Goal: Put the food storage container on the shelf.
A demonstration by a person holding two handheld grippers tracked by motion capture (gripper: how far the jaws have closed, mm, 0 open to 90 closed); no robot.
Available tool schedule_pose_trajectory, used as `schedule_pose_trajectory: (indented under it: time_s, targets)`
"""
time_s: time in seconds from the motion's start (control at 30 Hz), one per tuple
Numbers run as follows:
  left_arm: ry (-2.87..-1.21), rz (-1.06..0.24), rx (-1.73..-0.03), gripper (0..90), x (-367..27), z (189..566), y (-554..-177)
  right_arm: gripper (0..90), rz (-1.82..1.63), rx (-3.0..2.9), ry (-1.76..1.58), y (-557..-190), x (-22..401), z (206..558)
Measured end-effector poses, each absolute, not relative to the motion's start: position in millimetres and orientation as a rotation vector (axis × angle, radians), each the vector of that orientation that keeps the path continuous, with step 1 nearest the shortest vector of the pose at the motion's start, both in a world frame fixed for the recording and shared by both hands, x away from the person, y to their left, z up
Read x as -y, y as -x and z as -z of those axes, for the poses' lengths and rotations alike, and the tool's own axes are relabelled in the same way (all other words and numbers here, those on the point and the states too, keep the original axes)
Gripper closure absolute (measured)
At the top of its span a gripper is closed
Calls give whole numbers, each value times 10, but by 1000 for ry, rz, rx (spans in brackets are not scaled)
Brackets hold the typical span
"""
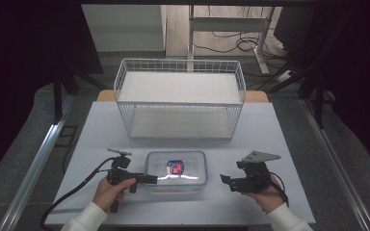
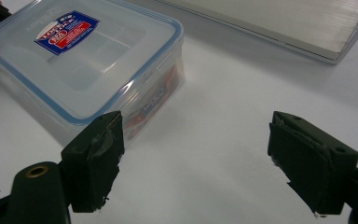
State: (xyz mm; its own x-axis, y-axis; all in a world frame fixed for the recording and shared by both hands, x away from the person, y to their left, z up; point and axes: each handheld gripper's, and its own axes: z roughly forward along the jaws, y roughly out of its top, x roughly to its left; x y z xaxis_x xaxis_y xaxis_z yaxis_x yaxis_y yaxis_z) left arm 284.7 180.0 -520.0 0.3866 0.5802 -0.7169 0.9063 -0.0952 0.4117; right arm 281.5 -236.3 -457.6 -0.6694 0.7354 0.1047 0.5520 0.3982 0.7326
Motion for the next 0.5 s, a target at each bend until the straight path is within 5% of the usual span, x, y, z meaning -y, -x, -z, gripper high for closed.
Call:
schedule_pose_trajectory:
  time_s: [0.5]
  targets:
    - [-1763,460,-1331,300,-1819,5177,-2842,188,-1180,-2447,-1183,-2849,2300,4596]
